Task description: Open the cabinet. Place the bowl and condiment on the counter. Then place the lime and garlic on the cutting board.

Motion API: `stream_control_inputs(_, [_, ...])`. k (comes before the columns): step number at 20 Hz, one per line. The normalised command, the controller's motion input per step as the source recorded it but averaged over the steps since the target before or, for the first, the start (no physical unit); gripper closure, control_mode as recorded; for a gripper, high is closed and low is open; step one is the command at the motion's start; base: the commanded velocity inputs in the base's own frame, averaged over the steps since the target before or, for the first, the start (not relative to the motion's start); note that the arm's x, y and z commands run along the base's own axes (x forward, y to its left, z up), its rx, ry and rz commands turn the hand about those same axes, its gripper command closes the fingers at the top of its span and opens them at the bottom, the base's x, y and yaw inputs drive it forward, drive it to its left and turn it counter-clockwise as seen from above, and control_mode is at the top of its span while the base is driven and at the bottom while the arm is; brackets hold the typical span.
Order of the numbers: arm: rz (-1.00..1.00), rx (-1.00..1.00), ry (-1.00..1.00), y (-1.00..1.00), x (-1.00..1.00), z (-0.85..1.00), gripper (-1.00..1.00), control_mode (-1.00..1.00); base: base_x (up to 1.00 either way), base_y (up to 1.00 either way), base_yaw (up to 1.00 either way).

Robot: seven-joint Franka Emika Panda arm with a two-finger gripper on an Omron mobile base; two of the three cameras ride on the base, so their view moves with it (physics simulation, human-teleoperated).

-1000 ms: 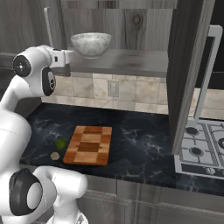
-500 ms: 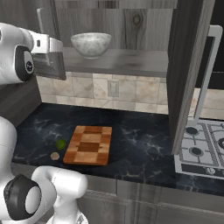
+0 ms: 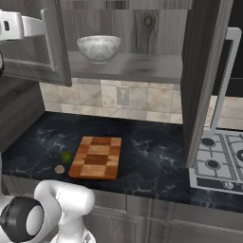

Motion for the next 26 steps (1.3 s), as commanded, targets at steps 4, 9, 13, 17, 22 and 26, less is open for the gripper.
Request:
stream_control_inputs(4, [-0.01,0.0,-0.16,0.0,-0.36,0.11,1.0,-1.0,0.0,0.0,0.0])
stream_control_inputs(9, [0.0,0.0,-0.12,0.0,-0.14,0.06,1.0,-1.0,0.0,0.0,0.0])
stream_control_inputs(13, [0.01,-0.01,-0.09,0.0,-0.13,0.0,-1.0,-1.0,0.0,0.0,0.0])
stream_control_inputs(17, [0.08,0.04,-0.04,-0.29,-0.01,0.0,-1.0,-1.0,0.0,0.0,0.0])
stream_control_inputs(22, [0.13,0.16,-0.03,-0.65,0.0,0.0,-1.0,-1.0,0.0,0.0,0.0])
stream_control_inputs(26, [0.12,0.18,-0.01,-0.62,0.01,-0.02,-1.0,-1.0,0.0,0.0,0.0])
